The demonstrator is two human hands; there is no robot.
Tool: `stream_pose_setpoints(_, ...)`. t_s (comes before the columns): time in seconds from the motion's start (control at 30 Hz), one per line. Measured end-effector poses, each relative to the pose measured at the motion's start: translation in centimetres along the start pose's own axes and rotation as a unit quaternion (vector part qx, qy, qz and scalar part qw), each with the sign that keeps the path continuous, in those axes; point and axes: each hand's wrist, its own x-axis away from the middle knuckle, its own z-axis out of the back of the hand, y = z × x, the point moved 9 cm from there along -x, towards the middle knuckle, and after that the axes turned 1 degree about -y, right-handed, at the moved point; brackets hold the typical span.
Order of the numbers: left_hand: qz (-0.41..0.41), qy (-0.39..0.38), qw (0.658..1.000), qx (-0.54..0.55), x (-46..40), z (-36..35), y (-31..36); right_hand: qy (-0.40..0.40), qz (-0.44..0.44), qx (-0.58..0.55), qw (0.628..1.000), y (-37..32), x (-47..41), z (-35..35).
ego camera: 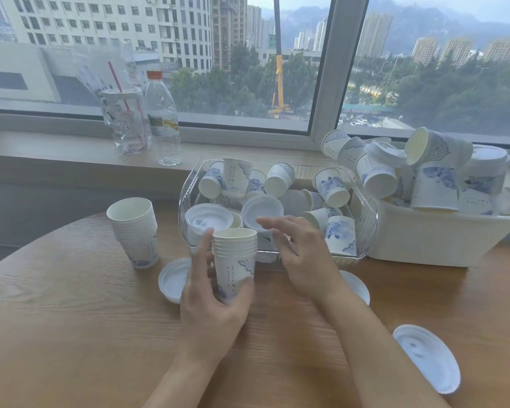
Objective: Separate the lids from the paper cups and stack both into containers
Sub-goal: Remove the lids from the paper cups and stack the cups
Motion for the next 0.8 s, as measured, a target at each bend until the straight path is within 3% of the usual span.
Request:
stream_pose_setpoints(0.2,-0.009,0.028,1.000,-0.005,0.0,1.1,-0.1,-0.087,0.058,0.170,0.980,-1.0,-3.1,-3.8)
stream_pose_setpoints(0.37,-0.013,0.035,0.999,-0.001,-0.1,1.3,-0.1,-0.026,0.077,0.181,0.980,-1.0,-3.4,-3.1)
stream_pose_setpoints(0.6,-0.019,0.029,0.999,-0.011,-0.1,1.1,0.2,0.080,-0.019,-0.012,0.997,0.5,-2.5,2.2)
stream_pose_setpoints(0.8,-0.023,-0.032,0.998,-0.046,0.3,-0.4,0.1,0.158,-0.088,-0.223,0.958,1.3,0.5,5.5)
